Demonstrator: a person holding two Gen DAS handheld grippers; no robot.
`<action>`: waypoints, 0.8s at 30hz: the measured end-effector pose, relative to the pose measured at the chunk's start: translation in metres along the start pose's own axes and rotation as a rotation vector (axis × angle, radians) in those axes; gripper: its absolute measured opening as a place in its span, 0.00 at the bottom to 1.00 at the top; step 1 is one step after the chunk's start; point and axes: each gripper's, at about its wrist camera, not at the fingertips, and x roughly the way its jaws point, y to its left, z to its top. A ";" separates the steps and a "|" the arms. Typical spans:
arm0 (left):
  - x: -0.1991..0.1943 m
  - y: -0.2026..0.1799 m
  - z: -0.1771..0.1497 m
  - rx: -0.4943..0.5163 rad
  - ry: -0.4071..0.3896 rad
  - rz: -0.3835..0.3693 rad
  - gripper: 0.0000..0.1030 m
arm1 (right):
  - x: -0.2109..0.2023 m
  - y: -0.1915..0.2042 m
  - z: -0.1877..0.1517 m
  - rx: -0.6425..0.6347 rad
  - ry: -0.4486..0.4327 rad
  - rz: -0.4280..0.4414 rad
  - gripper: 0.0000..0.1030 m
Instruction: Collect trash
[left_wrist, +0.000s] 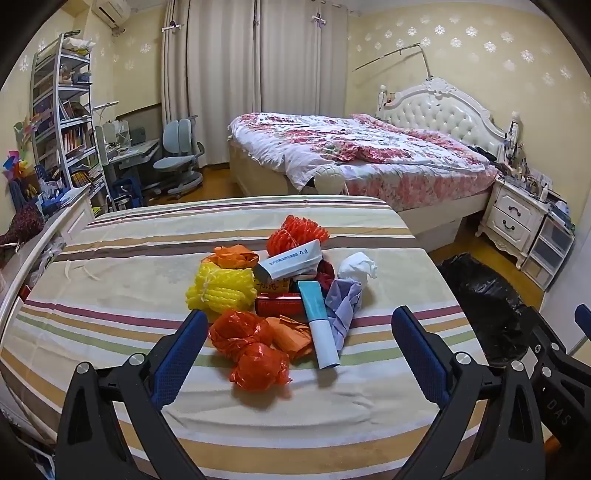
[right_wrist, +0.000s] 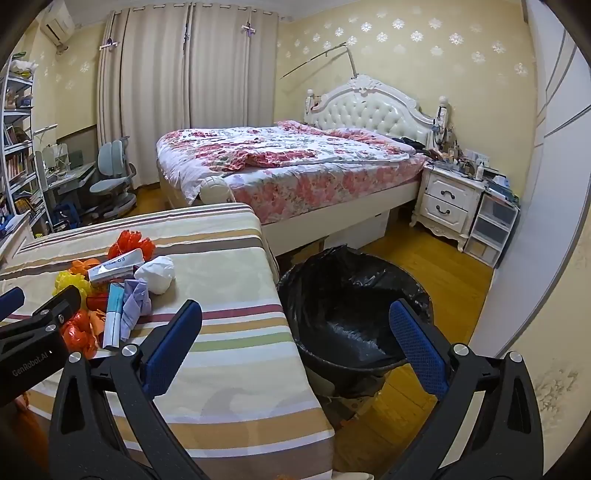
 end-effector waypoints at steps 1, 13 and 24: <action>0.000 0.000 0.000 -0.002 0.001 0.001 0.94 | 0.000 0.000 0.000 -0.007 -0.008 -0.003 0.96; 0.002 0.007 0.004 -0.006 0.011 0.000 0.94 | 0.001 -0.004 -0.003 -0.006 0.000 -0.001 0.96; 0.004 0.002 -0.001 -0.004 0.010 0.005 0.94 | 0.002 -0.004 -0.005 -0.003 0.007 -0.003 0.96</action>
